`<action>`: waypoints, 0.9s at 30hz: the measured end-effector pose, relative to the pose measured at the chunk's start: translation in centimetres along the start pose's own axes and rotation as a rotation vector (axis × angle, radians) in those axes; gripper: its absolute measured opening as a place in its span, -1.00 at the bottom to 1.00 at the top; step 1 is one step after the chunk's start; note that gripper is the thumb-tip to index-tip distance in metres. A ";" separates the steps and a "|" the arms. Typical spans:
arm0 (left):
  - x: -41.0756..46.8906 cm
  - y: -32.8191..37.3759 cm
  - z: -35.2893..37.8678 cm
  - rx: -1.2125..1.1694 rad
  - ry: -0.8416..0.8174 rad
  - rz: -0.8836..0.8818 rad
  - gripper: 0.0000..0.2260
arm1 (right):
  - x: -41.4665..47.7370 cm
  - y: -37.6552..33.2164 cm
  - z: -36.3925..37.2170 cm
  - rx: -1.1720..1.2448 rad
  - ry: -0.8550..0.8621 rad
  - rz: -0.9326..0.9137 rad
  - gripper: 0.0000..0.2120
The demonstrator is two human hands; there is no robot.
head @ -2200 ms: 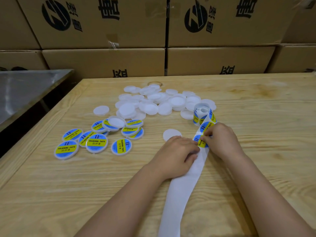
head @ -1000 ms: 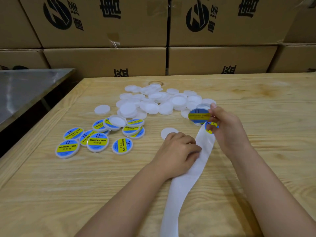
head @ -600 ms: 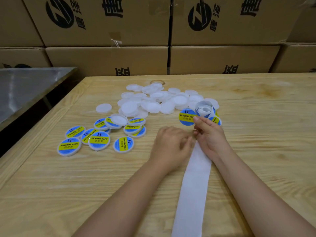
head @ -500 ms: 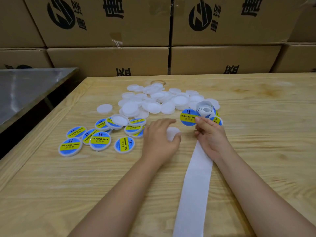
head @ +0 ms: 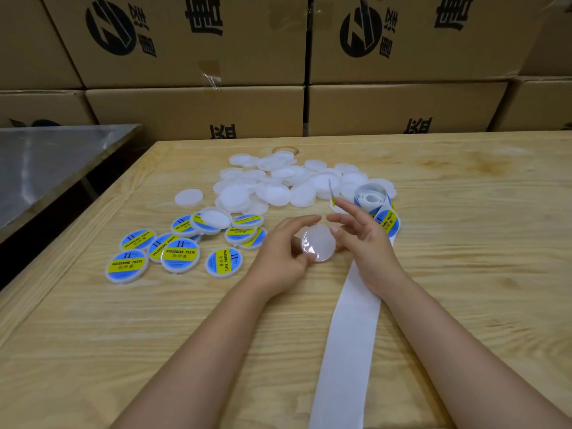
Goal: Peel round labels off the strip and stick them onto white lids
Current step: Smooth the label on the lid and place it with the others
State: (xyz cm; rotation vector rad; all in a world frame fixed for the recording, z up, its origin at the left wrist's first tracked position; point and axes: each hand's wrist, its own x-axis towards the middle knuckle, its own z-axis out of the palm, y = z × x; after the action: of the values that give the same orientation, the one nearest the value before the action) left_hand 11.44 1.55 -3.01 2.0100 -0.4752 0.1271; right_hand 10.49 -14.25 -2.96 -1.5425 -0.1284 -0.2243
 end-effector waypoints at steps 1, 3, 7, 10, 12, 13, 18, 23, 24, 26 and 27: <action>0.0 0.0 -0.1 -0.067 -0.012 -0.011 -0.42 | -0.1 0.0 0.1 -0.033 -0.008 -0.017 -0.58; 0.1 -0.1 -0.3 -0.213 -0.031 -0.039 -0.37 | -0.1 0.2 0.3 -0.073 -0.013 -0.049 -0.60; 0.1 -0.1 -0.4 -0.301 -0.052 0.024 -0.25 | 0.0 0.5 0.4 -0.064 -0.010 -0.049 -0.59; 0.1 -0.3 0.0 -0.285 -0.029 0.066 -0.20 | 0.0 0.5 0.3 -0.067 -0.017 -0.040 -0.54; 0.2 -0.5 0.2 -0.296 -0.015 0.079 -0.22 | 0.0 0.6 0.3 -0.083 -0.017 -0.036 -0.51; 0.2 -0.6 0.3 -0.302 -0.008 0.087 -0.24 | 0.0 0.6 0.3 -0.107 -0.020 -0.032 -0.50; 0.3 -0.2 0.5 -0.286 0.099 0.125 -0.27 | -0.1 0.7 0.3 -0.170 -0.061 0.008 -0.46; 0.8 0.1 0.4 -0.475 0.166 -0.107 -0.66 | -0.2 0.2 0.3 0.049 0.024 0.071 -0.52; 0.9 0.3 0.2 -0.544 0.104 -0.163 -0.72 | -0.2 0.1 0.3 0.091 0.042 0.083 -0.52; 0.9 0.5 -0.1 -0.613 -0.002 -0.204 -0.78 | -0.1 0.0 0.2 0.157 0.062 0.103 -0.52; 0.9 0.6 -0.2 -0.632 -0.014 -0.211 -0.81 | -0.1 -0.1 0.1 0.172 0.064 0.107 -0.51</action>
State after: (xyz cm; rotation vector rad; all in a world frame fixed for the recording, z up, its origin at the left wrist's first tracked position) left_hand 12.04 1.23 -2.18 1.4254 -0.2628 -0.1531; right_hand 10.41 -14.13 -2.92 -1.3652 -0.0135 -0.1729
